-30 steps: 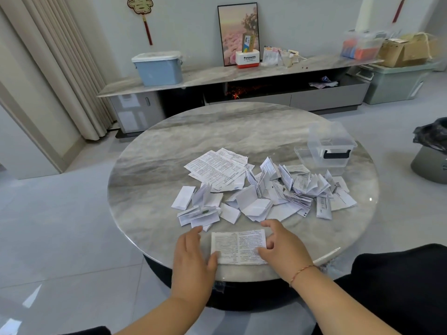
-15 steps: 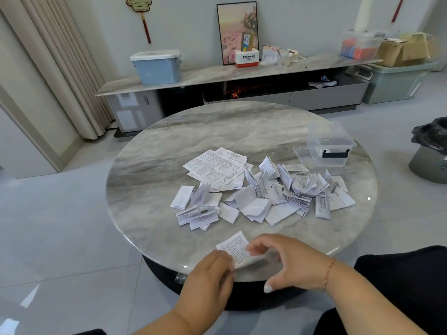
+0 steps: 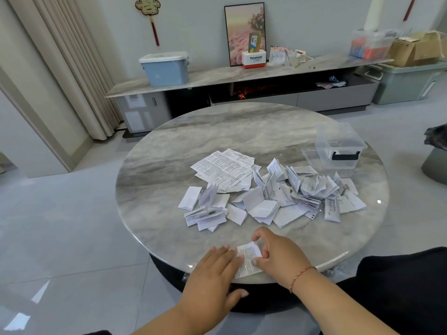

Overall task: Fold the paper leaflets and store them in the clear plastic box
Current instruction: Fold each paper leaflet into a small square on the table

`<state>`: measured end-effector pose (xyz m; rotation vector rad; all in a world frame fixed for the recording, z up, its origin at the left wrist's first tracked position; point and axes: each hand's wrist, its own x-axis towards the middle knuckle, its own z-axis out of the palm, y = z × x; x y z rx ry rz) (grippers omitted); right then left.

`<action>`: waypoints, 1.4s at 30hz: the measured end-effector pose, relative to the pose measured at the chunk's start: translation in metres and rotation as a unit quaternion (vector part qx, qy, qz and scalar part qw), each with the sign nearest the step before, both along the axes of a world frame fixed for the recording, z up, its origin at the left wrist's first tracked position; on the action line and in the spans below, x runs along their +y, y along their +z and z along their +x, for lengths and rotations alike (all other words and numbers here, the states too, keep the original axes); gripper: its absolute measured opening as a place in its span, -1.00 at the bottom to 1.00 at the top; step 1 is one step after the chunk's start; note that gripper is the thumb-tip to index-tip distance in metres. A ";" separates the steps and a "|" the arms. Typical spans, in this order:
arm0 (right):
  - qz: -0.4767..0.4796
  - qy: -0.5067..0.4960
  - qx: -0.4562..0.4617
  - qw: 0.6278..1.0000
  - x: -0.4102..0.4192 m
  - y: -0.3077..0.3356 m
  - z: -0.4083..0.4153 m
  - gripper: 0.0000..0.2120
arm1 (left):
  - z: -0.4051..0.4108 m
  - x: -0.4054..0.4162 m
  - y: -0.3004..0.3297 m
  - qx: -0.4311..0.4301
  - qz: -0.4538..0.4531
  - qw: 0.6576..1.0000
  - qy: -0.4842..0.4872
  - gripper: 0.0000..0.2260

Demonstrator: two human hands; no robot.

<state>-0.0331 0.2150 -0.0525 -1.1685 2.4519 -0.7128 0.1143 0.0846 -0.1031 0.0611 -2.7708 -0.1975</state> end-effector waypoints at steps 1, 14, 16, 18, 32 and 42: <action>0.006 0.005 -0.008 1.000 0.002 0.000 0.000 -0.55 | 0.001 -0.002 0.001 0.007 -0.031 0.999 -0.015 -0.60; -0.223 0.077 0.024 0.971 0.005 0.022 0.007 -0.78 | -0.009 0.007 0.059 0.067 0.222 0.968 0.092 -0.78; -0.230 0.052 0.003 0.972 0.005 0.025 0.004 -0.76 | -0.009 0.002 0.072 0.088 0.249 0.958 0.111 -0.80; -0.230 0.012 -0.004 0.973 0.007 0.026 -0.003 -0.79 | -0.009 -0.011 0.089 0.124 0.289 0.932 0.177 -0.77; -0.162 -0.029 -0.003 0.986 -0.001 0.008 -0.007 -0.76 | -0.052 -0.170 0.064 -0.075 0.399 0.766 0.499 -0.73; -0.173 -0.027 -0.005 0.984 -0.011 -0.003 -0.014 -0.65 | -0.114 -0.168 0.096 -0.007 0.172 0.923 0.344 -0.75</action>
